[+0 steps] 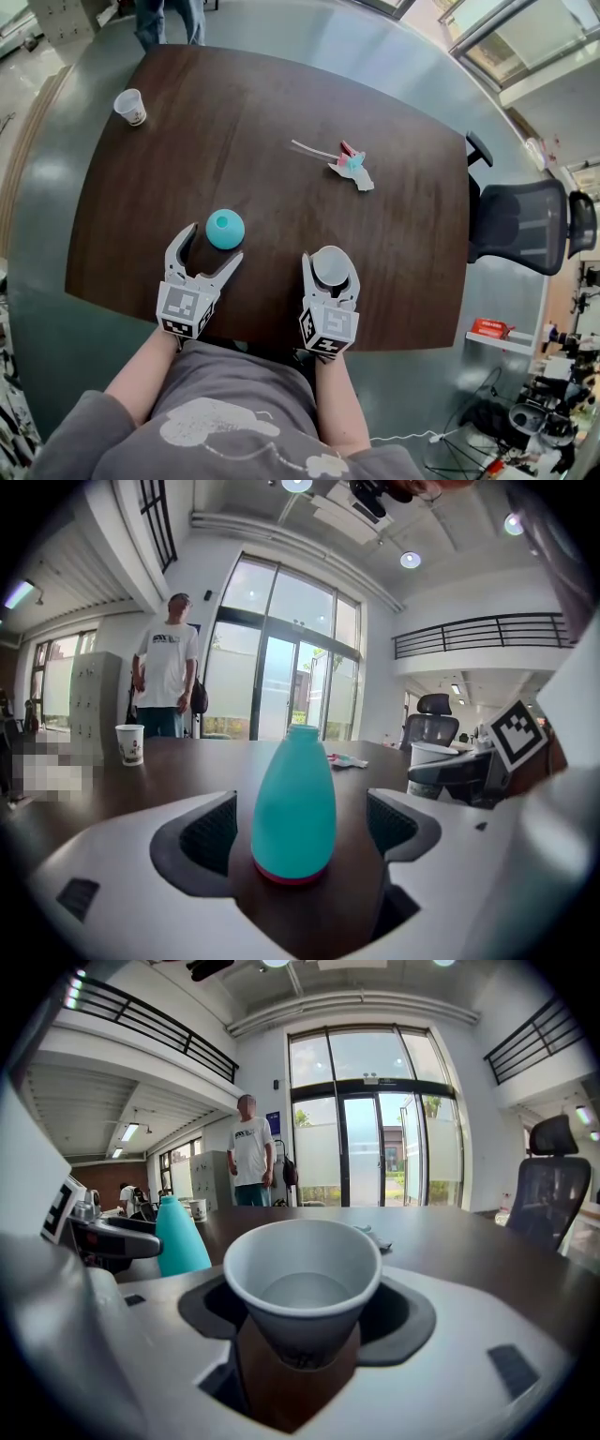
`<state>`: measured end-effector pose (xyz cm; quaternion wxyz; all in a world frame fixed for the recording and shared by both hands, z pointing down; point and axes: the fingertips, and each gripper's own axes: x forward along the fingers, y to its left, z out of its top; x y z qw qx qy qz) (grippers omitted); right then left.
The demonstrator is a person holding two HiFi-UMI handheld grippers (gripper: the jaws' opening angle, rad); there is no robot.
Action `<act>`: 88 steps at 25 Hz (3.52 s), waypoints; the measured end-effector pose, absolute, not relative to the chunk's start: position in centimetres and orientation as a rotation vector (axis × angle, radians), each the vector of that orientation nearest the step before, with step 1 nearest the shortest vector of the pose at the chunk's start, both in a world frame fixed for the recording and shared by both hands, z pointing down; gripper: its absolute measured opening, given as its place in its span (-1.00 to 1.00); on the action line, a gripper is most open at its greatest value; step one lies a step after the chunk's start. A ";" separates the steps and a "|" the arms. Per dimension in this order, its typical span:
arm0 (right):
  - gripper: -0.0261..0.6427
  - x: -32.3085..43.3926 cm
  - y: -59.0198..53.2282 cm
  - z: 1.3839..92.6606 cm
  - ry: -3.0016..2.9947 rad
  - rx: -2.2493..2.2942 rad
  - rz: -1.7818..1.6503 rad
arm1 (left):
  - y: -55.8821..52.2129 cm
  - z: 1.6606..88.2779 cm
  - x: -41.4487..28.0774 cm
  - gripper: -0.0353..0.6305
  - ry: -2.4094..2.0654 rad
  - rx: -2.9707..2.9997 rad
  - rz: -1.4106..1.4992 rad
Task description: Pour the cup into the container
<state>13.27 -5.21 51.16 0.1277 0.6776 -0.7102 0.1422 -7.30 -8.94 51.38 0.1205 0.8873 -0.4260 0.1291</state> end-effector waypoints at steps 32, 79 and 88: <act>-0.01 14.5 -4.7 52.9 -2.029 1.938 0.466 | -13.2 54.7 -3.5 0.54 -1.187 2.639 0.436; -0.02 11.3 -3.7 41.8 -2.271 1.651 0.440 | -5.5 45.0 1.4 0.38 -0.758 2.850 0.546; -0.02 10.1 -3.3 39.1 -2.284 1.534 0.350 | -4.1 44.1 2.3 0.38 -0.727 2.845 0.533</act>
